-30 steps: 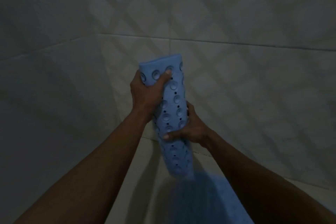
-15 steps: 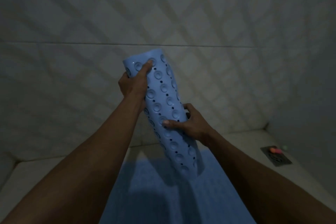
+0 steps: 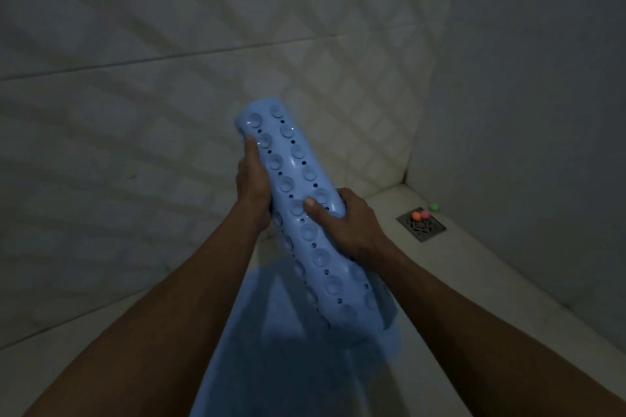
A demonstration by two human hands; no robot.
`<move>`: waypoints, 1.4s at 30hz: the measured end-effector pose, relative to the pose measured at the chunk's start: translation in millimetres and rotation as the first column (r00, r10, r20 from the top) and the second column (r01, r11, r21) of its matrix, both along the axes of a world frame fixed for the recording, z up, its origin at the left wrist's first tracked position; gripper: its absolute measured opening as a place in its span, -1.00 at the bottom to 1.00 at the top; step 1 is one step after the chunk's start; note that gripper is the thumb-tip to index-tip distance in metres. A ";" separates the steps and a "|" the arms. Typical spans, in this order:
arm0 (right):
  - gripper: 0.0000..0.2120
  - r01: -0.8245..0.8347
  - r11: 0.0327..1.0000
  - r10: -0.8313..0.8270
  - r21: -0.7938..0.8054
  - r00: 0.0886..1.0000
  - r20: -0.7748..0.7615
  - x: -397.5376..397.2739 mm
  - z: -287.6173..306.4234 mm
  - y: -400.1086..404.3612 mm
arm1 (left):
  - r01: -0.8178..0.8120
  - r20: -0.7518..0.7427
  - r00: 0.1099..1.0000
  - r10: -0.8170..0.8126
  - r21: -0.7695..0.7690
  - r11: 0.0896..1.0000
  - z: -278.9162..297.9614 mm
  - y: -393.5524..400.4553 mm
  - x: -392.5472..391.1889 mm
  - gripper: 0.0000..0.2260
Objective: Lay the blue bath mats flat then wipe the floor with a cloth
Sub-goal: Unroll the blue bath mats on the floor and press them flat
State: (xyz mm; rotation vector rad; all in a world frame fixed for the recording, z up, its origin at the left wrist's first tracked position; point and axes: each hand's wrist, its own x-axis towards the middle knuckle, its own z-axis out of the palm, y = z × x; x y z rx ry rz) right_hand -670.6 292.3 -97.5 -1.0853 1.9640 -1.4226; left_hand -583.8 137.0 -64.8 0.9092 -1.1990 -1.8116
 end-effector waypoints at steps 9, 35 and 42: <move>-0.50 0.116 0.987 -0.124 0.109 0.990 0.073 -105.8 -51.7 74.0 | 0.052 0.264 0.962 -0.074 0.091 0.995 -102.0 137.2 -89.6 -0.40; -0.39 -0.373 0.850 0.222 0.373 0.894 0.389 -20.9 -169.2 182.9 | -0.431 0.564 0.763 0.317 0.078 0.899 -175.9 335.7 8.8 -0.58; -0.39 -0.277 0.866 0.122 0.417 0.924 0.362 20.4 -219.8 227.1 | -0.317 0.604 0.765 0.224 0.051 0.947 -238.9 363.6 49.9 -0.46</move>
